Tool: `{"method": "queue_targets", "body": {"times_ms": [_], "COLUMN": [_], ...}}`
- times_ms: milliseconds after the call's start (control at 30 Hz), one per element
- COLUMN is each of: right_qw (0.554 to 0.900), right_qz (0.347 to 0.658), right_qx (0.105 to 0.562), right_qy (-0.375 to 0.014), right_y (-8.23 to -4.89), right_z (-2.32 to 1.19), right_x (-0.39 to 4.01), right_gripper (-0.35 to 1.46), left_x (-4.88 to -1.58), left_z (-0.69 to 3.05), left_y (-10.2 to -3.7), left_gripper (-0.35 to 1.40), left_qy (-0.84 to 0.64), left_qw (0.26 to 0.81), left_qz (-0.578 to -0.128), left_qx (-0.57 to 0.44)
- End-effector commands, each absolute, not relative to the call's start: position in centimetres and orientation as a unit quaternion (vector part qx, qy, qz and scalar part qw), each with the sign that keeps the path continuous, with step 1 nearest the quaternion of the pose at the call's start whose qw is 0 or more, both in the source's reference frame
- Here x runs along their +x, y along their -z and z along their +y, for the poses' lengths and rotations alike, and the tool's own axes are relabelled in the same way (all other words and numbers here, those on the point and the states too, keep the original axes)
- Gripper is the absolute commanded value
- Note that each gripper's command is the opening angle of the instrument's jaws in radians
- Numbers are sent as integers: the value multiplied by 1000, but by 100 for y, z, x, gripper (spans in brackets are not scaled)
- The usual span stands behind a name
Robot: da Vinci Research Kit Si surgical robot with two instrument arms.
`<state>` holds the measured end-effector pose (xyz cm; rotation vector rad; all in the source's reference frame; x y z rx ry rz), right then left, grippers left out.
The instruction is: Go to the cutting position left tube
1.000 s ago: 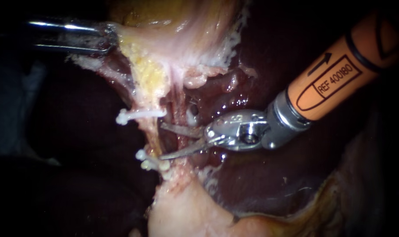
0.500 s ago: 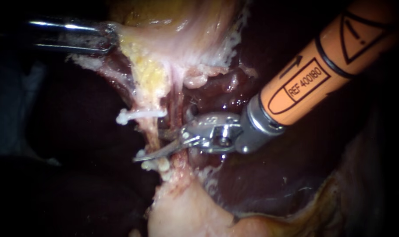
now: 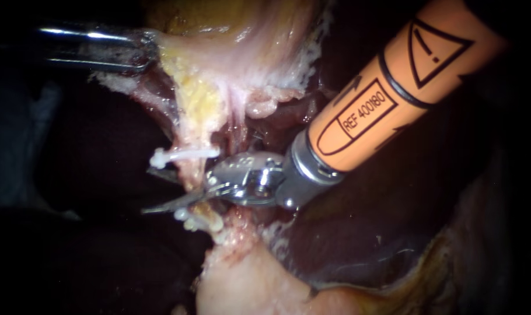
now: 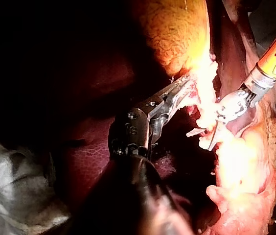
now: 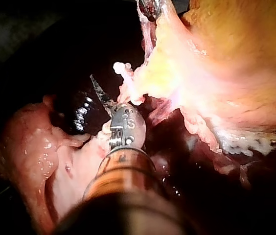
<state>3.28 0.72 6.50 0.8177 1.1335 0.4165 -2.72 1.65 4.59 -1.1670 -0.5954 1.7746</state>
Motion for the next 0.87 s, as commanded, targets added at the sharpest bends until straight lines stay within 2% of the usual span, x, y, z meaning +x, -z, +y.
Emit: {"method": "queue_targets", "body": {"times_ms": [33, 467, 867], "right_qw": [744, 719, 718], "right_qz": [517, 535, 536], "right_qx": [378, 394, 394], "right_qy": [-193, -203, -202], "right_y": [-646, -591, -591], "right_z": [72, 70, 70], "right_x": [328, 335, 334], "right_gripper": [141, 141, 141], "left_x": [-273, -273, -272], "left_z": [166, 166, 166], "left_y": [-459, -459, -459], "left_gripper": [-35, -35, -35], "left_qy": [-718, -718, -718], "left_qw": [451, 451, 451], "left_qz": [-241, -241, -241], "left_qx": [-472, -472, -472]}}
